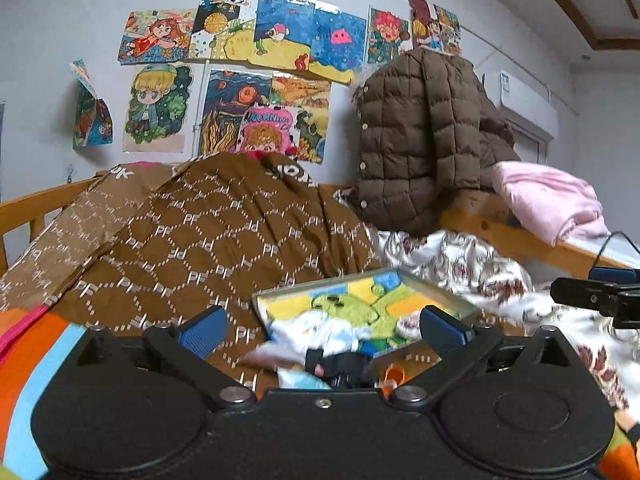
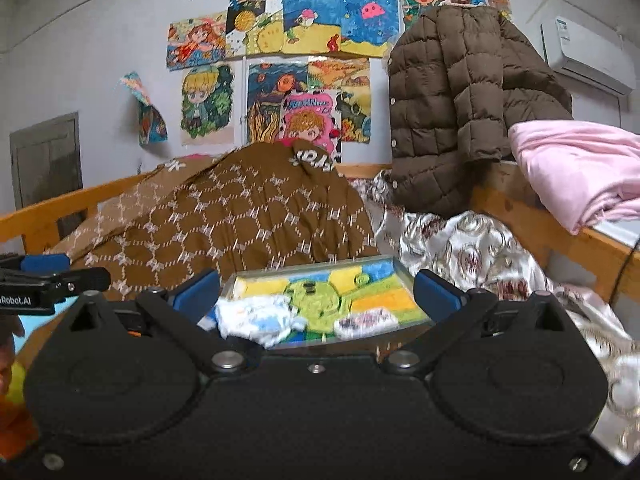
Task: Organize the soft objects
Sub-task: 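Open both tools over the tray and withdraw them toward the pile, then reach the left tool toward the beige drawstring bag while the right tool reaches the striped towel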
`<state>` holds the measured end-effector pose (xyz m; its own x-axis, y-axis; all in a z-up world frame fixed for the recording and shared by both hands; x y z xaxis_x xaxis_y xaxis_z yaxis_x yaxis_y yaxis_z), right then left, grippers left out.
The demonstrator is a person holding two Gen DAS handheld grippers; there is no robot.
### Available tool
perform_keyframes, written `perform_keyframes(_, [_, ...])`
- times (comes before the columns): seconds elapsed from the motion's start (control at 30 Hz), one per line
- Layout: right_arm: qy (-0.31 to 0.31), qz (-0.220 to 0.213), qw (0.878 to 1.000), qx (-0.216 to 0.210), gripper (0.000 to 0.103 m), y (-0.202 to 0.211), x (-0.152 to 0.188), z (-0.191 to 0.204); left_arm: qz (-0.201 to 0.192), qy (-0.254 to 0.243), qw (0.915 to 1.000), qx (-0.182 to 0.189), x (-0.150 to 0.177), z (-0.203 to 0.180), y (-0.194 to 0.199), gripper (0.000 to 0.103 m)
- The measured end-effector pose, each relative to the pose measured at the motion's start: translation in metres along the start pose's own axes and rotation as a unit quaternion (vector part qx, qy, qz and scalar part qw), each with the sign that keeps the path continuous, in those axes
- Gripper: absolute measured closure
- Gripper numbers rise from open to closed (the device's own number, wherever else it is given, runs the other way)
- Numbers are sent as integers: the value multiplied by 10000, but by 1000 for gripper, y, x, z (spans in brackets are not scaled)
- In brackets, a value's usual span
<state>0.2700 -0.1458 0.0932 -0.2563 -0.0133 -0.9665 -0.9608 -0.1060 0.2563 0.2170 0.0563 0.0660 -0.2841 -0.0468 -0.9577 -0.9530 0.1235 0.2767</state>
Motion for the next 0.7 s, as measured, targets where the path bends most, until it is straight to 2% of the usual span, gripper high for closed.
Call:
perform_keyframes(0.2, [38,142,9999,81,1,25,40,12,135,-168,9998,56,24,-5,15,1])
perform_keyframes(0.37, [4,321,9993,214,1,39,70,23,492,-400,9979,153,49,-9,18,1])
perform_keyframes(0.53, [-139,767,9965,286,1,43,103,28,869,-558,9945,155,74,-8,23,1])
perform_keyframes(0.7, [-273,918,9950,294,1,44,127,31,1187,-652,9907,121,93,-3,29,1])
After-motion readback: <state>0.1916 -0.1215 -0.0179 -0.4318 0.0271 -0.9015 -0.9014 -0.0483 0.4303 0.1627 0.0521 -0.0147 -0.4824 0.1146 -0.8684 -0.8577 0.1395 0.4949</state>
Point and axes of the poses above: each gripper's, at about its wrist camera, not at the fingertips, and y roughly against the way its jaws point, z to its left, x to its underside, the point moved 4 cm from there along -y, roughly the way its jaws point, and after that the axes turned 2 degrees about z, right-handed, at the moved point
